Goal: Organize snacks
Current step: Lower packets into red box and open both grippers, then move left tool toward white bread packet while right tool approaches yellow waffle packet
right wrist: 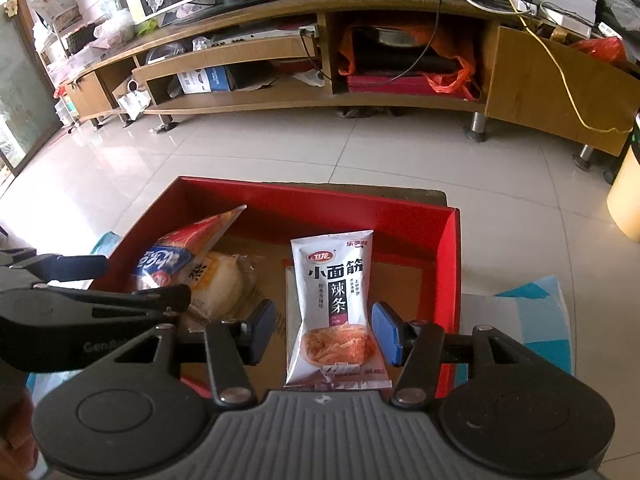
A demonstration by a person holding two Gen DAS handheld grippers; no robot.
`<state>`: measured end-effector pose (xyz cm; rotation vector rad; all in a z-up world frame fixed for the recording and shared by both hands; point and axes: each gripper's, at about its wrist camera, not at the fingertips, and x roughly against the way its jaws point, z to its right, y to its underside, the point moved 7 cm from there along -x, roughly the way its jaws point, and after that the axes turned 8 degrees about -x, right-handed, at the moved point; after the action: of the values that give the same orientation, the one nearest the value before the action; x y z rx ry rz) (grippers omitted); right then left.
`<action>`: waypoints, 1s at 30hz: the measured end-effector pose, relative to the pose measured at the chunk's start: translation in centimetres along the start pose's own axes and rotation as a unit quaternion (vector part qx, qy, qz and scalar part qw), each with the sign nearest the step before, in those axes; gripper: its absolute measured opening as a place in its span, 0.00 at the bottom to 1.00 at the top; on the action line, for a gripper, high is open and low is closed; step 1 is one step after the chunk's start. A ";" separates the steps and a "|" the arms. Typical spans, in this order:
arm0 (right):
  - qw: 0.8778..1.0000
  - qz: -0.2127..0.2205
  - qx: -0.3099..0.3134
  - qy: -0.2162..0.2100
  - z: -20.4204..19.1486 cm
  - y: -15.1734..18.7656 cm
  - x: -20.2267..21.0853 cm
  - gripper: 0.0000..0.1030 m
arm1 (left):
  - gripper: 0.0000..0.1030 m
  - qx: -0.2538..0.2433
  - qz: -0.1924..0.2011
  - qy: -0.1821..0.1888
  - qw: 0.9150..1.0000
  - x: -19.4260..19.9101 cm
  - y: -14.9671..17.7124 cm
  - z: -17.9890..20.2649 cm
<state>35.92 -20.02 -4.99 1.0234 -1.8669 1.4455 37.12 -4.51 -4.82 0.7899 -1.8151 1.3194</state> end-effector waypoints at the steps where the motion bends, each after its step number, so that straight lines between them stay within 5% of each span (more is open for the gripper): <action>1: 1.000 0.000 -0.001 -0.001 0.1 0.1 0.1 0.49 | 0.86 0.002 -0.004 0.003 1.000 -0.1 0.2 0.0; 12: 1.000 0.006 -0.023 -0.006 1.5 0.8 1.5 0.49 | 0.86 0.044 -0.010 0.023 0.999 1.6 1.0 -2.4; 30: 1.000 0.000 -0.023 -0.021 2.0 6.3 6.2 0.49 | 0.86 0.034 -0.050 0.049 0.997 3.5 9.5 -0.6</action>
<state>27.26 -22.56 -3.96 1.0405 -1.9207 1.3837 27.55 -1.45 -6.47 0.8265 -1.6402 1.3368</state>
